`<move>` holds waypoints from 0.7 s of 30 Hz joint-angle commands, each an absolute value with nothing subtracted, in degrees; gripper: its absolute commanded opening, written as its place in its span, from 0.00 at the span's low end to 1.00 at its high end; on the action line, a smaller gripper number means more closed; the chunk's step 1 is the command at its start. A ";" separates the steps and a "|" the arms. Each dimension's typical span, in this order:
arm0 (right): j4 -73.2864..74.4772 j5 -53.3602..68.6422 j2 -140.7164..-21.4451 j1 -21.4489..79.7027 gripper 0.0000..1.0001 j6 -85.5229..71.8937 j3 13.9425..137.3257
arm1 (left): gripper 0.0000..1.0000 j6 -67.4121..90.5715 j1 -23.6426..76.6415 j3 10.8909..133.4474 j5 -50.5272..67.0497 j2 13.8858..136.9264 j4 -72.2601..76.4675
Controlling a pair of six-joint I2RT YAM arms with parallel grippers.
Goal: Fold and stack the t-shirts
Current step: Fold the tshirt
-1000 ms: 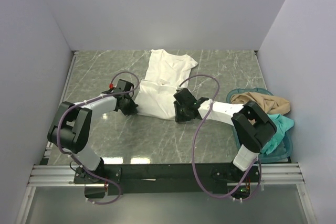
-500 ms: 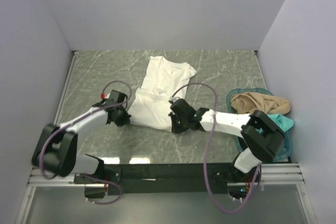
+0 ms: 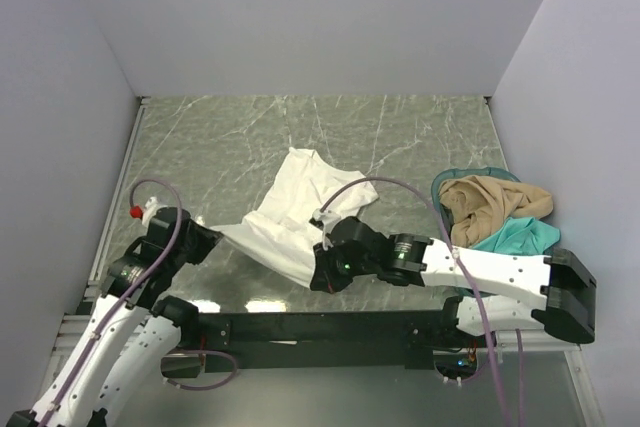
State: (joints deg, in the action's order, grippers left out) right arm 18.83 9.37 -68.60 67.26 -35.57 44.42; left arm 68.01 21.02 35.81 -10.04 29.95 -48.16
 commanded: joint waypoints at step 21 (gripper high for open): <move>22.85 17.67 -62.23 48.08 0.00 -32.61 47.55 | 0.01 57.22 20.83 60.02 -14.68 60.18 -28.76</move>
State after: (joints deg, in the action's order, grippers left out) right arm 19.66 14.74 -63.92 50.33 -34.85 46.94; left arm 60.31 21.30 55.72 -11.46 57.56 -37.10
